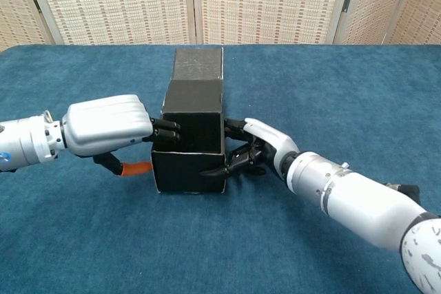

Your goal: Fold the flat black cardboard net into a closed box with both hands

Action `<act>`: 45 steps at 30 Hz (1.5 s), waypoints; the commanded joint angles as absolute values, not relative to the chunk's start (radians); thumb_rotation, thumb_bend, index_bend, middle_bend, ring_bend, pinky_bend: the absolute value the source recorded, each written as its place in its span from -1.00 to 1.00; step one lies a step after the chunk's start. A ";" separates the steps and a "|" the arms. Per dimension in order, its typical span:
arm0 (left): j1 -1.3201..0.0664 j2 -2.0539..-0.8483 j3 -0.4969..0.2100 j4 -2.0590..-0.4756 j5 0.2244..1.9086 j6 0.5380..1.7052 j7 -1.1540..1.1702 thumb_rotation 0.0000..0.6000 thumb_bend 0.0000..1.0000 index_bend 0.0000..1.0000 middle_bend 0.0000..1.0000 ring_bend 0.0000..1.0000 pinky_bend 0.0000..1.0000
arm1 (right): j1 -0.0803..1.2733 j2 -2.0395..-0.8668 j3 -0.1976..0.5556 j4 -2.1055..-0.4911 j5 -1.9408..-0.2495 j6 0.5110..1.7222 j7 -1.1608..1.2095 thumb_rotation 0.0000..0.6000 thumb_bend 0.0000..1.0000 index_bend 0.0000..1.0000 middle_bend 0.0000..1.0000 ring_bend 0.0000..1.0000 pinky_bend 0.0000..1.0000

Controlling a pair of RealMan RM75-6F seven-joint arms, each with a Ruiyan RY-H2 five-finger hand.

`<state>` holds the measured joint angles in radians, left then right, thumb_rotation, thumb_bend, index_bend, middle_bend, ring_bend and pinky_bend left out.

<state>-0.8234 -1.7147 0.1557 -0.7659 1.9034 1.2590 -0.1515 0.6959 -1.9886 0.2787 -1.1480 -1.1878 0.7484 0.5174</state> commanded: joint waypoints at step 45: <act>-0.719 -1.577 0.086 -0.950 1.759 1.424 -0.315 1.00 -0.22 -0.57 -0.41 0.65 0.67 | 0.759 -2.101 0.361 -1.026 -1.154 0.794 0.416 1.00 -0.60 -0.34 -0.30 0.46 1.00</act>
<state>-0.7293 -1.6014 0.0971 -0.9158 1.7810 1.4229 -0.2766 0.7565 -2.0977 0.3583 -1.0286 -1.1559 0.7963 0.4186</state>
